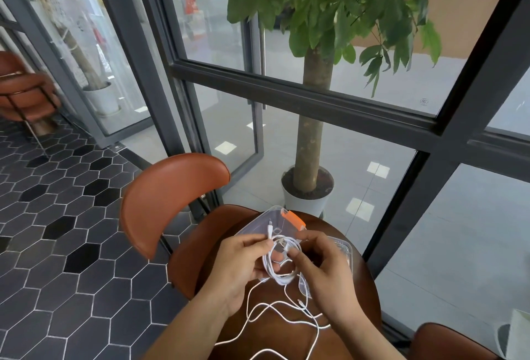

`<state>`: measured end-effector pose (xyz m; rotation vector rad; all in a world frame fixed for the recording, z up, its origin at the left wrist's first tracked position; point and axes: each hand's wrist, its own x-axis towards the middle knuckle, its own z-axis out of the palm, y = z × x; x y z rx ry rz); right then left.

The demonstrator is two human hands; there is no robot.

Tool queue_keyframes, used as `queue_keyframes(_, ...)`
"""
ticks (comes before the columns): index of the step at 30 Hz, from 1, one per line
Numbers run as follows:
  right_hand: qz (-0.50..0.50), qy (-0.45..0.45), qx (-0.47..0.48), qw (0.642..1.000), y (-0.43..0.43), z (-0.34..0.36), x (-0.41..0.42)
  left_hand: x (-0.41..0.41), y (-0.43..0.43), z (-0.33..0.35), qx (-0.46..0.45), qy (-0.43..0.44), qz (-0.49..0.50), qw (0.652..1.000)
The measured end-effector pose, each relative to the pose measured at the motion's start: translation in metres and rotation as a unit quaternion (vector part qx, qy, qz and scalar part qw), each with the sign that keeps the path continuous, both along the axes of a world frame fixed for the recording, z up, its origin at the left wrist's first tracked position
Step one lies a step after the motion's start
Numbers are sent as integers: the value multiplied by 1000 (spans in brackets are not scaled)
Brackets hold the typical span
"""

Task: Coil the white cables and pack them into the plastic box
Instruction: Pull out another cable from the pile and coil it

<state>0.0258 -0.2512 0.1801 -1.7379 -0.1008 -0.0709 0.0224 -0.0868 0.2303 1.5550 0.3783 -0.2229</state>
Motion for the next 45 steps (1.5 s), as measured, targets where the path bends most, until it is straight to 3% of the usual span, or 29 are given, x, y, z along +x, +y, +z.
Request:
queue_keyframes(10, 39, 92, -10, 995, 19, -22, 7, -4, 30, -32, -47, 65, -1, 997)
queue_keyframes(17, 69, 171, -32, 982, 56, -47, 12, -18, 60, -72, -91, 82, 82, 989)
queue_keyframes(25, 128, 238, -152, 951, 113, -110, 18, -31, 100, -147, 27, 109, 170, 979)
queue_keyframes(33, 152, 292, -224, 917, 166, -182, 24, -32, 145, -227, 43, 181, 209, 960)
queue_keyframes(45, 159, 342, -316, 870, 216, -289, 49, -11, 179, -353, 122, 258, 160, 945)
